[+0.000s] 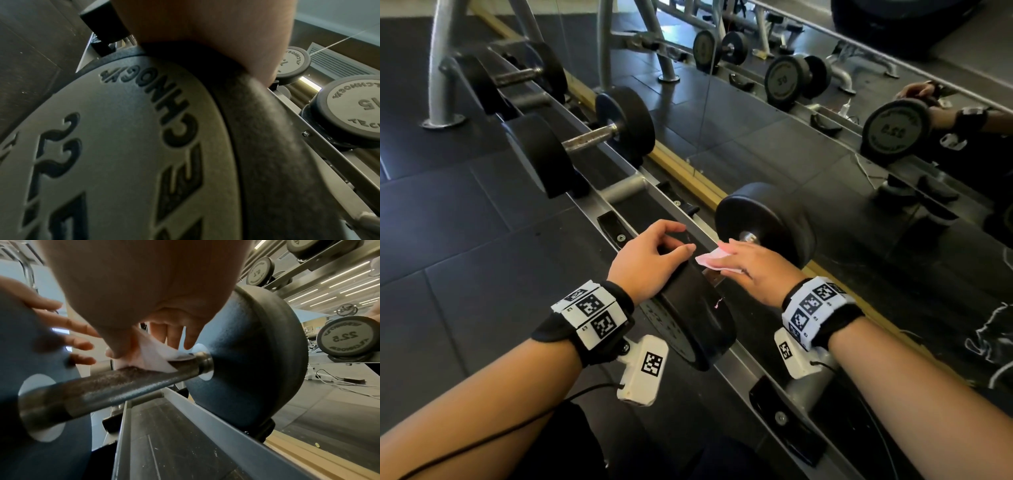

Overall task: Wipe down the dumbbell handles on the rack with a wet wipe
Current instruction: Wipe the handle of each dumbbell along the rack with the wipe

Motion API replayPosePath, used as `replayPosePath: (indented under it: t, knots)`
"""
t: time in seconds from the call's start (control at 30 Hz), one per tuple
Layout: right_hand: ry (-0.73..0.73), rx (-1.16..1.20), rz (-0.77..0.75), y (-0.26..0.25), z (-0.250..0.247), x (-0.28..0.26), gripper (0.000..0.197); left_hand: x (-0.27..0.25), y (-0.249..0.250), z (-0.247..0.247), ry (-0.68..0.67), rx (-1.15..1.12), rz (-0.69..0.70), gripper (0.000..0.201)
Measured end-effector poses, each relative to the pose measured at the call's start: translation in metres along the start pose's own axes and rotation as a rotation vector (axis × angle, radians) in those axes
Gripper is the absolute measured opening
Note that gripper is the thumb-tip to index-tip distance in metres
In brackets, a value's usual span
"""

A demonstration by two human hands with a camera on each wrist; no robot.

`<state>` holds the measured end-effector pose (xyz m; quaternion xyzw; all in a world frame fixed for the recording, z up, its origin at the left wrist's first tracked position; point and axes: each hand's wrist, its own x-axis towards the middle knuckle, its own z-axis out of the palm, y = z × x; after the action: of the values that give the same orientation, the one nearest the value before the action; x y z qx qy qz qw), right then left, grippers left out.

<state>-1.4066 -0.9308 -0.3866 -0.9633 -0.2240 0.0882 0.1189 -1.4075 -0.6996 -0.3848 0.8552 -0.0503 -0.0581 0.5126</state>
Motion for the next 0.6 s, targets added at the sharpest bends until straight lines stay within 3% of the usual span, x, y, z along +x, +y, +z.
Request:
replayPosePath:
  t: [0.1,0.27,0.4,0.5,0.6]
  knots:
    - [-0.023,-0.058,0.013,-0.003,0.010,-0.005,0.050,0.000,0.000,0.000,0.002,0.017,0.003,0.032]
    - [0.038,0.108,-0.068,-0.014,0.012,-0.015,0.058,0.000,0.000,-0.001,-0.021,0.011,-0.009,0.035]
    - [-0.001,-0.036,0.031,-0.014,0.009,-0.008,0.069,-0.001,0.002,-0.003,-0.015,0.013,-0.015,0.037]
    - [0.004,-0.136,0.121,-0.019,0.004,0.003,0.067,-0.002,0.004,-0.003,-0.023,0.016,-0.020,0.038]
    - [0.052,-0.085,0.099,-0.021,0.005,-0.002,0.061,-0.003,0.004,-0.002,-0.022,0.017,-0.016,0.039]
